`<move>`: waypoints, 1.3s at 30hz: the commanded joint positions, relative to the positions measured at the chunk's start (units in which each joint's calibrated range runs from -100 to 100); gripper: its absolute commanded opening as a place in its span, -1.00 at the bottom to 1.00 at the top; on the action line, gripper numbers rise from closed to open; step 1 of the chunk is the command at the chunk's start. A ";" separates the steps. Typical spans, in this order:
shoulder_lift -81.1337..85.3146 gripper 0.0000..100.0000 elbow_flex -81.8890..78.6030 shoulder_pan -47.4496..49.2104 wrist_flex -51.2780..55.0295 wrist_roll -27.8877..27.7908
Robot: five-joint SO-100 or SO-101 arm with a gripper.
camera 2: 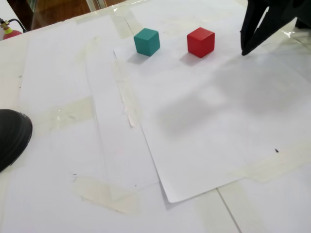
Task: Put the red cube on the top of the blue cube.
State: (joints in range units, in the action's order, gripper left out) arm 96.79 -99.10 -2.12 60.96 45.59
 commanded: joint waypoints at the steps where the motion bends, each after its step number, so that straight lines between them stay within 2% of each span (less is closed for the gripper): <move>1: 0.64 -1.00 -0.81 -0.53 0.31 -0.29; 19: 0.64 -1.00 0.00 -1.29 -0.75 0.05; 24: -2.03 -1.00 13.08 -2.20 3.90 -1.37; 32: -20.82 -1.00 39.04 -5.98 8.47 -6.94; 39: -34.64 -1.00 46.49 -9.16 8.14 -8.64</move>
State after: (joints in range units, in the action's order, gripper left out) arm 69.20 -60.14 -9.50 69.74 37.88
